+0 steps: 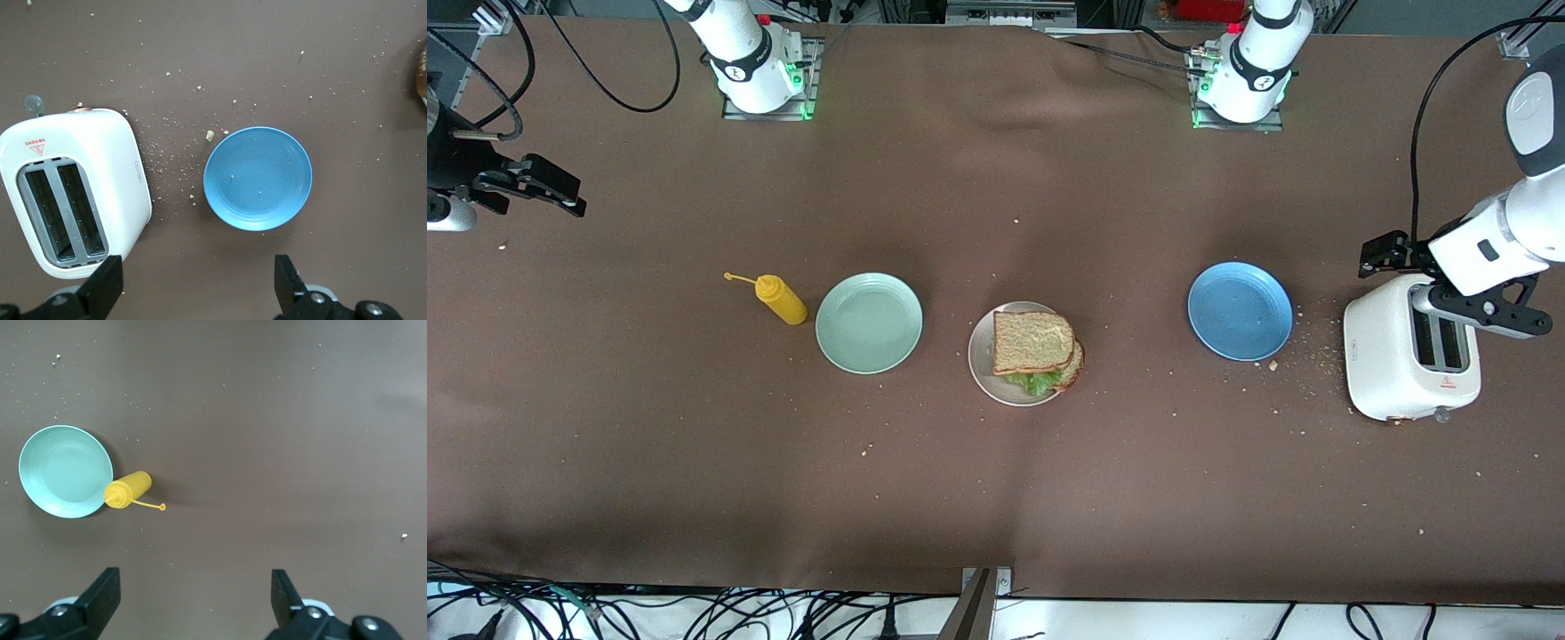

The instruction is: Make sandwich in beige plate with both arms

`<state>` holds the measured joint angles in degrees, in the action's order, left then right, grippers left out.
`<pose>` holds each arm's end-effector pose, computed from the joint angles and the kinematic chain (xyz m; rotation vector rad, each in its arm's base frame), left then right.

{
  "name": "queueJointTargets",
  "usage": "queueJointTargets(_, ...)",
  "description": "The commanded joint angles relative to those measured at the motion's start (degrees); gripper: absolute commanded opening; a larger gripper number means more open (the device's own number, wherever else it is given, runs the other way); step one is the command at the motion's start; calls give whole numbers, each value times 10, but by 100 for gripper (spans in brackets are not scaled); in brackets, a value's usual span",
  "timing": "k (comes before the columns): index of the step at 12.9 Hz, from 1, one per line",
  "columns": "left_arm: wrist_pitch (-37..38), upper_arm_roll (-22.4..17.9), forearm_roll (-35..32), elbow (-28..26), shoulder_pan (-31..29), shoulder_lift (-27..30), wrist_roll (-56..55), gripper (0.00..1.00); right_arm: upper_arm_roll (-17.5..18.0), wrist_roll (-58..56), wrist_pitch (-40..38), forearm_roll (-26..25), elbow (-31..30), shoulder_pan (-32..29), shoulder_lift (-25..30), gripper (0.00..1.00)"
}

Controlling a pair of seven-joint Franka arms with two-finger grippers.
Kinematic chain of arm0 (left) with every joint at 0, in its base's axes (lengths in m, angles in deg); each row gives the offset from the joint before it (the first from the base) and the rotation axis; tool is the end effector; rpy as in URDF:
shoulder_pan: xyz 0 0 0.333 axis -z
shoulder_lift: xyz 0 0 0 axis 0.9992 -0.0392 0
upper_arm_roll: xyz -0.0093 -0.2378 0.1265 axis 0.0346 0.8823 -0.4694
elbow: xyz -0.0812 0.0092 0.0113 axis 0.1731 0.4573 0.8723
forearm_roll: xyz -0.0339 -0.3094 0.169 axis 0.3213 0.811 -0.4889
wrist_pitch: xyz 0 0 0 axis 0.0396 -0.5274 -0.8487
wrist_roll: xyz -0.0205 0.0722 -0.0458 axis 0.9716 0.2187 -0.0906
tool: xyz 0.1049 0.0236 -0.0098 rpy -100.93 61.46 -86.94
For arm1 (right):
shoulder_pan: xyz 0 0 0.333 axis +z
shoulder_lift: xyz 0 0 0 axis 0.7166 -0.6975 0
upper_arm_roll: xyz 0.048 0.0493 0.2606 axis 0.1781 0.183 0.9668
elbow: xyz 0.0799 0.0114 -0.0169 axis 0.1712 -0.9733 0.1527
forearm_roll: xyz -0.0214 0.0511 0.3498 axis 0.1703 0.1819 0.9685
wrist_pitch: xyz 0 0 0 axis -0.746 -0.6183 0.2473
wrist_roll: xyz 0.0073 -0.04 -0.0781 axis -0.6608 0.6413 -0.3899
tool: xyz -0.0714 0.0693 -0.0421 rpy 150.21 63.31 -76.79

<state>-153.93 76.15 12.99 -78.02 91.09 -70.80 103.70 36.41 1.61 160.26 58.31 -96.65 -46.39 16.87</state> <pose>0.5495 0.0128 0.4659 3.0963 -0.4228 -0.2084 0.5063 -0.0099 0.5520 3.1257 -0.0254 -0.0528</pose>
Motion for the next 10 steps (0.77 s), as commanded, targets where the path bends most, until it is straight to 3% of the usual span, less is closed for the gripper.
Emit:
queueJointTargets(1,20,-2,-19,-37,-2,43,7,100,3,5,-10,9,10,-5,-1,100)
queueJointTargets(10,117,2,-12,-30,-10,84,1,100,3,-3,-10,9,10,-5,-1,100)
